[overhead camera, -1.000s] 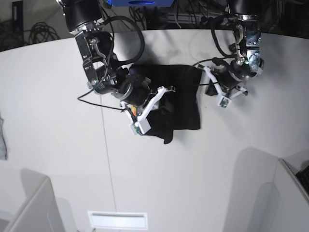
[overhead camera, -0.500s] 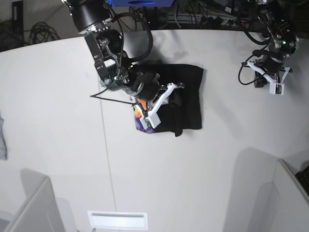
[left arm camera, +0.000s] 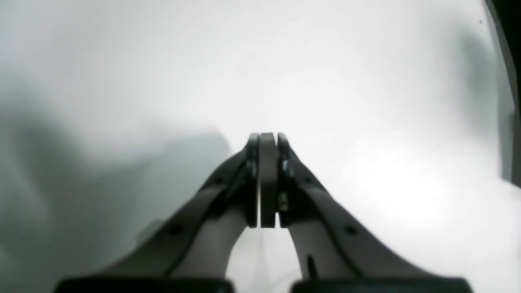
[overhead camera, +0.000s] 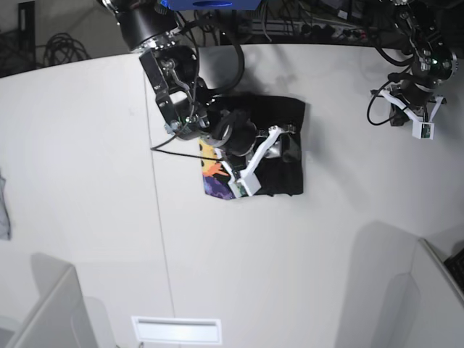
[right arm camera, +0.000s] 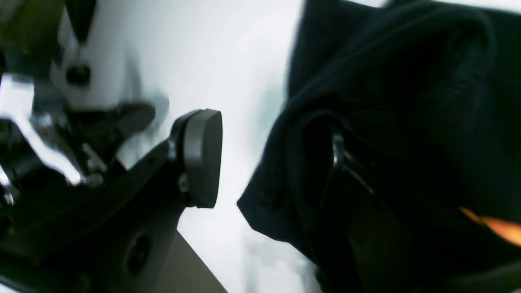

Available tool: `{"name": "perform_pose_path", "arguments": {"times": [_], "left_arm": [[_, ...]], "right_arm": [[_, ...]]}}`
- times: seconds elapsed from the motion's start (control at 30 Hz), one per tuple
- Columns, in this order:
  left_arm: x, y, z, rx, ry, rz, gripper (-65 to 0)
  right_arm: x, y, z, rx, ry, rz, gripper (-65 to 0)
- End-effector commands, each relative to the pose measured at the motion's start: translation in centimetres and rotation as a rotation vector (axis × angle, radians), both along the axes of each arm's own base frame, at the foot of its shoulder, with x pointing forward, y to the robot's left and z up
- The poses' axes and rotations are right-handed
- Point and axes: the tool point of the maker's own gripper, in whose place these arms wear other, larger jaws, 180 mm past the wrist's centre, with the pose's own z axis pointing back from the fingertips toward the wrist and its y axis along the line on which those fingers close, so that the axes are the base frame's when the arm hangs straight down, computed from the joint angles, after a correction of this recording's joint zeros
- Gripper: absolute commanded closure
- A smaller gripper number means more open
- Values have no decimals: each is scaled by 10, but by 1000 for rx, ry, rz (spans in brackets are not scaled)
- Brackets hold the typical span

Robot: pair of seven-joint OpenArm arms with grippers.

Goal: Fold the T-shirt properly
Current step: 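Fold the shirt end with the right gripper over toward the left gripper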

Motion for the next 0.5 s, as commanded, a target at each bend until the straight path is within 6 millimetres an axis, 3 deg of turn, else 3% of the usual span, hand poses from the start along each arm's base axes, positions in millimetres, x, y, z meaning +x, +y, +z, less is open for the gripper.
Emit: {"name": "perform_pose_path", "arguments": {"times": [0.0, 0.17, 0.47], "left_arm": [[7, 2, 11, 11, -39, -11, 0], [7, 2, 11, 10, -42, -10, 0], [9, 2, 12, 11, -47, -10, 0]], "right_arm": [[1, 18, 15, 40, -33, 39, -306], [-19, 56, 15, 2, -66, 195, -306], [-39, 79, 44, 17, -168, 317, -306]]}}
